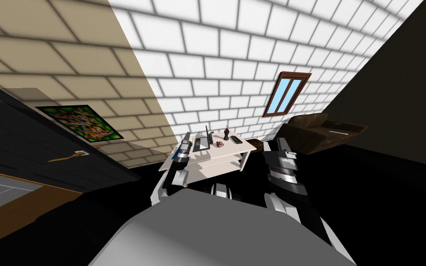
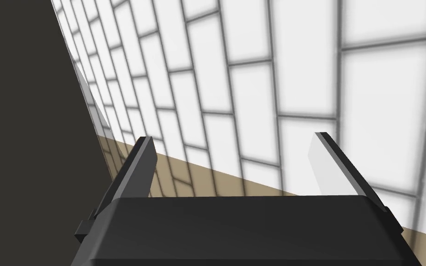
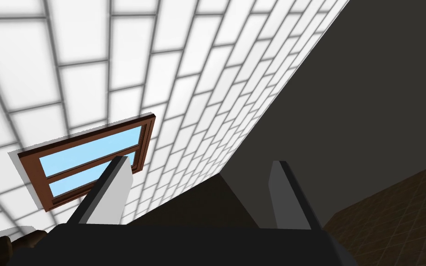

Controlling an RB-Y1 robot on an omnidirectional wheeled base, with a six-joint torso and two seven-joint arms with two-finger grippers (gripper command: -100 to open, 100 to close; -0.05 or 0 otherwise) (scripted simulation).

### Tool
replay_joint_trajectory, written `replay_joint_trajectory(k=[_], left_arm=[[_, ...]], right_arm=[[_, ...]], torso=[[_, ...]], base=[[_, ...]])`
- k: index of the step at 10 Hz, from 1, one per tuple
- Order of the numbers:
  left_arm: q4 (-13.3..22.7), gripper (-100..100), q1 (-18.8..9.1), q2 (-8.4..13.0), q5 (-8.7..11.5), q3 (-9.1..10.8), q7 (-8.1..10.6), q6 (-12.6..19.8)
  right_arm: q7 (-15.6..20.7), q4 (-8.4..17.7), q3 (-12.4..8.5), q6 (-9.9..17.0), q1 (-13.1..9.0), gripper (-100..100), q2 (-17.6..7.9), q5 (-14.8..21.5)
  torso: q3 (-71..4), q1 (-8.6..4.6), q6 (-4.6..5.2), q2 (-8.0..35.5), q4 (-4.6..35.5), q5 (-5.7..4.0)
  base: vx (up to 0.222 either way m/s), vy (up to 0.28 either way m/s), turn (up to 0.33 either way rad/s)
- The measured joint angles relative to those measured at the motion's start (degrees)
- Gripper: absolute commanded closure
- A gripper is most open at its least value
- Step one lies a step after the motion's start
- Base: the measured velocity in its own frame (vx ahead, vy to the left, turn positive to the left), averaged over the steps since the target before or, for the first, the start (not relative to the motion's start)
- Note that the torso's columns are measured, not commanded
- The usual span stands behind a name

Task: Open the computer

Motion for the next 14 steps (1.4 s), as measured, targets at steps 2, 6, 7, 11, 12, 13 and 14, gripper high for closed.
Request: replay_joint_trajectory(k=[2, 6, 7, 11, 12, 13, 14], left_arm=[[0.9, -100, -1.2, -0.1, -0.7, 0.70, -0.58, 3.1], [1.7, -100, -3.0, -0.9, -1.8, 1.96, -1.45, 9.3], [2.3, -100, -3.8, -0.9, -2.0, 2.48, -1.55, 10.8], [3.6, -100, -5.4, -2.0, -3.1, 3.50, -2.47, 15.7], [3.9, -100, -5.6, -2.1, -3.3, 3.82, -2.64, 17.0], [4.2, -100, -6.1, -2.1, -3.6, 4.22, -2.79, 18.4], [4.5, -100, -6.4, -2.0, -3.8, 4.60, -2.95, 19.8]], right_arm=[[0.0, 0.0, 0.0, 0.0, 0.0, 0, 0.0, 0.0], [0.0, 0.0, 0.0, 0.0, 0.0, 0, 0.0, 0.0], [0.0, 0.0, 0.0, 0.0, 0.0, 0, 0.0, 0.0], [0.0, 0.0, 0.0, 0.0, 0.0, 0, 0.0, 0.0], [0.0, 0.0, 0.0, 0.0, 0.0, 0, 0.0, 0.0], [0.0, 0.0, 0.0, 0.0, 0.0, 0, 0.0, 0.0], [0.0, 0.0, 0.0, 0.0, 0.0, 0, 0.0, 0.0]], torso=[[0.0, 0.03, 0.00, 0.0, 0.0, 0.01], [0.0, 0.07, 0.01, 0.0, 0.0, 0.02], [0.0, 0.04, 0.00, 0.0, 0.0, 0.02], [0.0, 0.03, 0.00, 0.0, 0.0, 0.01], [0.0, 0.06, 0.00, 0.0, 0.0, 0.02], [0.0, 0.02, 0.00, 0.0, 0.0, 0.01], [0.0, -0.01, 0.00, 0.0, 0.0, 0.00]], base=[[0.060, -0.074, 0.006], [0.055, -0.062, 0.009], [0.061, -0.056, 0.006], [0.051, -0.062, 0.008], [0.050, -0.059, 0.008], [0.051, -0.066, 0.008], [0.057, -0.071, 0.008]])
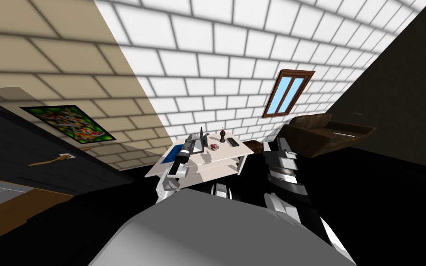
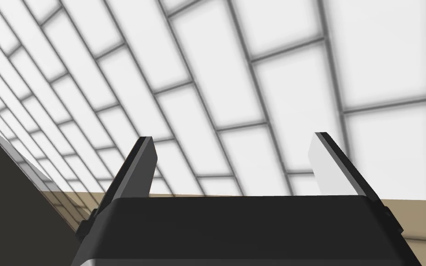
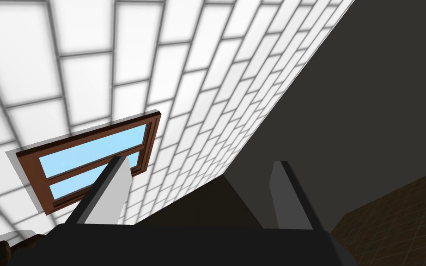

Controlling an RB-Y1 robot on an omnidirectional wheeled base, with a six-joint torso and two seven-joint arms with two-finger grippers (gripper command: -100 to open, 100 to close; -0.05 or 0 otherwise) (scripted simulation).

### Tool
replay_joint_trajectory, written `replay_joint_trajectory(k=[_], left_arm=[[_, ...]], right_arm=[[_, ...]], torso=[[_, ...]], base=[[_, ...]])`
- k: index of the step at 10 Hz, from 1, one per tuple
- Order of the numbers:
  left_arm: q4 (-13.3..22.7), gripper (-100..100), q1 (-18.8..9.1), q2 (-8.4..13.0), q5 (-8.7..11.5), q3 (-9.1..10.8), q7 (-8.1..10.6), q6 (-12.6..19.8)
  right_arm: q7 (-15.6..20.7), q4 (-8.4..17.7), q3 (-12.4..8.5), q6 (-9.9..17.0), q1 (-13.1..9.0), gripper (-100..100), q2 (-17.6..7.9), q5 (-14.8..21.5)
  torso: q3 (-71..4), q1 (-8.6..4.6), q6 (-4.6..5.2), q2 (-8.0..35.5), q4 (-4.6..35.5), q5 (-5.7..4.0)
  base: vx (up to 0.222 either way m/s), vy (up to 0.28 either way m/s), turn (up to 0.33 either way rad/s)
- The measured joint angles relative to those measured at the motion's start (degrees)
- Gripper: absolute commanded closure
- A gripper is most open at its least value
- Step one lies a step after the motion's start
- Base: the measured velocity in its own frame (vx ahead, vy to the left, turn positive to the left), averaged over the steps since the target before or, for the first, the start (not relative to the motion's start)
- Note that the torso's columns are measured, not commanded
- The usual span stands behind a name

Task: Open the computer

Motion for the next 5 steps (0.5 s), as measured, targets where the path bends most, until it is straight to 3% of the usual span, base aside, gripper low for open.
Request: replay_joint_trajectory(k=[5], left_arm=[[1.4, -100, -2.0, 0.1, -1.4, 1.28, -1.17, 6.7]], right_arm=[[0.0, 0.0, 0.0, 0.0, 0.0, 0, 0.0, 0.0]], torso=[[0.1, 0.12, 0.00, 0.1, 0.0, 0.04]], base=[[0.056, -0.063, 0.008]])
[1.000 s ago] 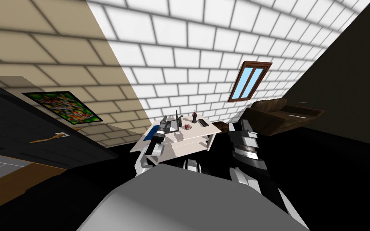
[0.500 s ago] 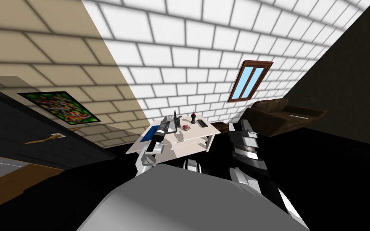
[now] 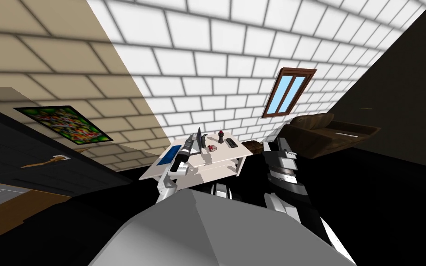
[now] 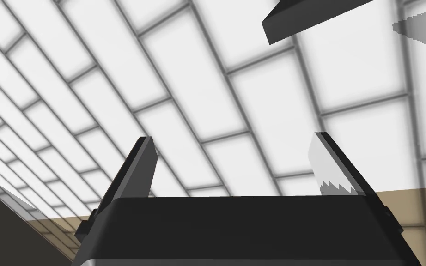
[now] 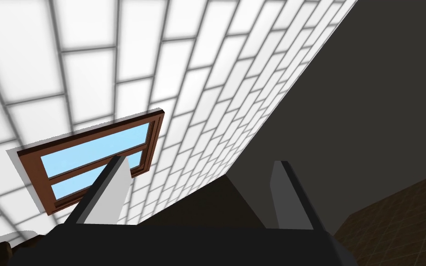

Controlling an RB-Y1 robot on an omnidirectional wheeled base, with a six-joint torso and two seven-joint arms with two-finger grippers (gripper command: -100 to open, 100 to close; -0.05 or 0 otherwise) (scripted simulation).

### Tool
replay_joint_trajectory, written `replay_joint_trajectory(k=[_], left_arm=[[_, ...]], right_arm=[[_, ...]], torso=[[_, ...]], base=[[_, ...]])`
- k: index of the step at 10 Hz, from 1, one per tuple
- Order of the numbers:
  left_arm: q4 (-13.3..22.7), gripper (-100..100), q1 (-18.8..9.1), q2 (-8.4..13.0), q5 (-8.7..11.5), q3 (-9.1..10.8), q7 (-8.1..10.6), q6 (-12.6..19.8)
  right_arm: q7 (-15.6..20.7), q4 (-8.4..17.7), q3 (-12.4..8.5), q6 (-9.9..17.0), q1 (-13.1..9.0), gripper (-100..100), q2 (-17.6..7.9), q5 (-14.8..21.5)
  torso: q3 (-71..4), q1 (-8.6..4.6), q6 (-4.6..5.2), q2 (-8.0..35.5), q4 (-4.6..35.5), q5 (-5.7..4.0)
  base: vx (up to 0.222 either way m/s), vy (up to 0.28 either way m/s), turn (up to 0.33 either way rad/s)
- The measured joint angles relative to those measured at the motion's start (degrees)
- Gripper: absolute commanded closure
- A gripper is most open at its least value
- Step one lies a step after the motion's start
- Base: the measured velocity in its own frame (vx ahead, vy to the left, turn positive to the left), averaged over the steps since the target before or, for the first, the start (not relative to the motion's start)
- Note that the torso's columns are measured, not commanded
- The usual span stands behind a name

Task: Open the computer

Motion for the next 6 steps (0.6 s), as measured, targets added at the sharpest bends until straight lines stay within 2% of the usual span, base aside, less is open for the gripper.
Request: replay_joint_trajectory(k=[6], left_arm=[[2.8, -100, -3.1, 0.4, -2.1, 2.06, -1.66, 9.6]], right_arm=[[0.0, 0.0, 0.0, 0.0, 0.0, 0, 0.0, 0.0]], torso=[[0.0, -0.08, 0.00, -0.1, 0.0, -0.03]], base=[[0.066, -0.077, 0.010]])
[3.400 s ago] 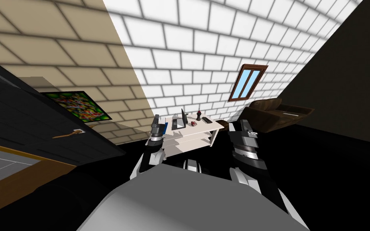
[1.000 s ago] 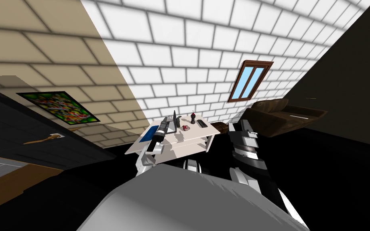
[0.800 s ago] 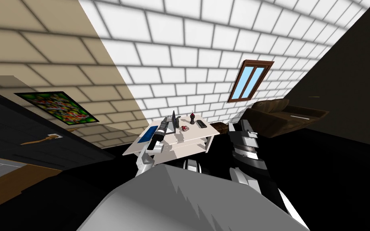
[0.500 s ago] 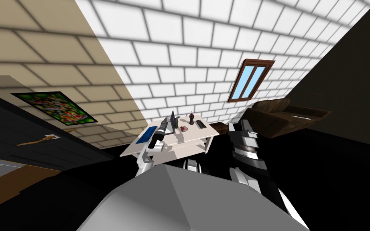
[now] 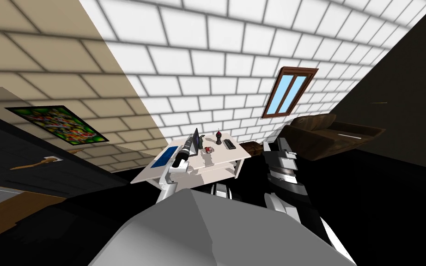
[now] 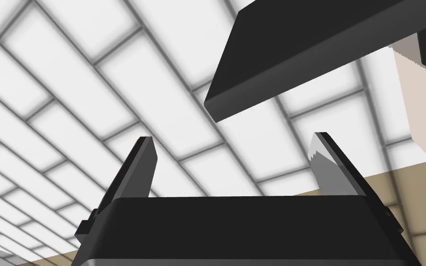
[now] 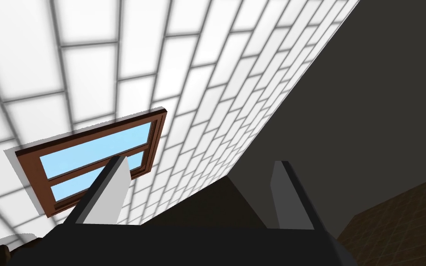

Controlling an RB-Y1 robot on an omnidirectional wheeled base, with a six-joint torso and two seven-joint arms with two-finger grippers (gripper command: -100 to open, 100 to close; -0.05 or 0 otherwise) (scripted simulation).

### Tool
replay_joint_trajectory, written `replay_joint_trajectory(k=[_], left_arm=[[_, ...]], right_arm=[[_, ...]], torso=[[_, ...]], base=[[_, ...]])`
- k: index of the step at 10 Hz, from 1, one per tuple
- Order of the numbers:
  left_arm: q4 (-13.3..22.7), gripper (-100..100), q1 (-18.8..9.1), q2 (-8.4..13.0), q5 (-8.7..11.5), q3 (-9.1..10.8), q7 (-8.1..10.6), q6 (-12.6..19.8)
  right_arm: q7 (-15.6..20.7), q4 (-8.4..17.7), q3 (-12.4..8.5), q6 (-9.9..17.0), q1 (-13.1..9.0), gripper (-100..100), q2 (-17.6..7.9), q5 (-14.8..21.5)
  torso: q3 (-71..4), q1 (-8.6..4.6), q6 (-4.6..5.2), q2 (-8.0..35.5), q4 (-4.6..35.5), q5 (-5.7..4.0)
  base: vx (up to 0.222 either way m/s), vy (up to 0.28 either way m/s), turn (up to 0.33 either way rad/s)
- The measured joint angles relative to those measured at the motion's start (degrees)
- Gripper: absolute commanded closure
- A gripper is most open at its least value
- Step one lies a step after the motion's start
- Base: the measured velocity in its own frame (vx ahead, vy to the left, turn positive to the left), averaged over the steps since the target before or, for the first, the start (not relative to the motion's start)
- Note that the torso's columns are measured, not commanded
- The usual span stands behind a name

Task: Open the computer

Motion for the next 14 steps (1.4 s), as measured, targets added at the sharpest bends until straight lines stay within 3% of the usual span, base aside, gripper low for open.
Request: replay_joint_trajectory(k=[5, 14], left_arm=[[0.8, -100, -1.2, 0.3, -1.0, 0.99, -0.86, 5.7], [0.1, -100, 2.0, 13.1, 10.9, -1.92, 0.79, 2.5]], right_arm=[[0.0, 0.0, 0.0, 0.0, 0.0, 0, 0.0, 0.0], [0.0, 0.0, 0.0, 0.0, 0.0, 0, 0.0, 0.0]], torso=[[0.1, 0.07, 0.00, 0.1, 0.0, 0.02], [0.0, -0.05, 0.00, 0.0, 0.0, -0.01]], base=[[0.047, -0.043, 0.061], [0.087, -0.066, 0.183]])
